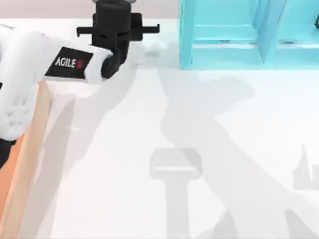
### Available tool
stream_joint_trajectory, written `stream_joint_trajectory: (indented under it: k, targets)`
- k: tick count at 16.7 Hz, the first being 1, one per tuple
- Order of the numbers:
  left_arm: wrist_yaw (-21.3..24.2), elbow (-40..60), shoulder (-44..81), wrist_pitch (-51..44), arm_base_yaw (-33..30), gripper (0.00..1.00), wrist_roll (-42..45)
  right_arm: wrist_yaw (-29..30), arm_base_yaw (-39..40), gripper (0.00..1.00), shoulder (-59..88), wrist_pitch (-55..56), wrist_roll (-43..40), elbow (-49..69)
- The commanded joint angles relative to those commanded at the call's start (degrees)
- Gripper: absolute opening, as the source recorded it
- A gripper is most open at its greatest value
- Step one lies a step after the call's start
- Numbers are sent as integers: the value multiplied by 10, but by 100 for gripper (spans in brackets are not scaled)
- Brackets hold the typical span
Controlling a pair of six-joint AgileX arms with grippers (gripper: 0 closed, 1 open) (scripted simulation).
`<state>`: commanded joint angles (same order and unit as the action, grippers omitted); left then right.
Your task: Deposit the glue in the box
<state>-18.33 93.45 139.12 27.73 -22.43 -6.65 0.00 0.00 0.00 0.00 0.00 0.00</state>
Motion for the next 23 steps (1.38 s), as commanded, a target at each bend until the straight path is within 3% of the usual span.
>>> stream_joint_trajectory:
  k: [8, 12, 17, 23]
  targets:
    - [-1, 2, -26, -31, 0, 0, 1, 0, 0, 100, 0, 0, 0, 0]
    - [38, 5, -59, -64, 28, 0, 56, 0, 0, 100, 0, 0, 0, 0]
    - [161, -10, -141, -191, 130, 0, 233, 0, 0, 100, 0, 0, 0, 0]
    - [376, -72, -230, -437, 319, 0, 538, 0, 0, 100, 0, 0, 0, 0]
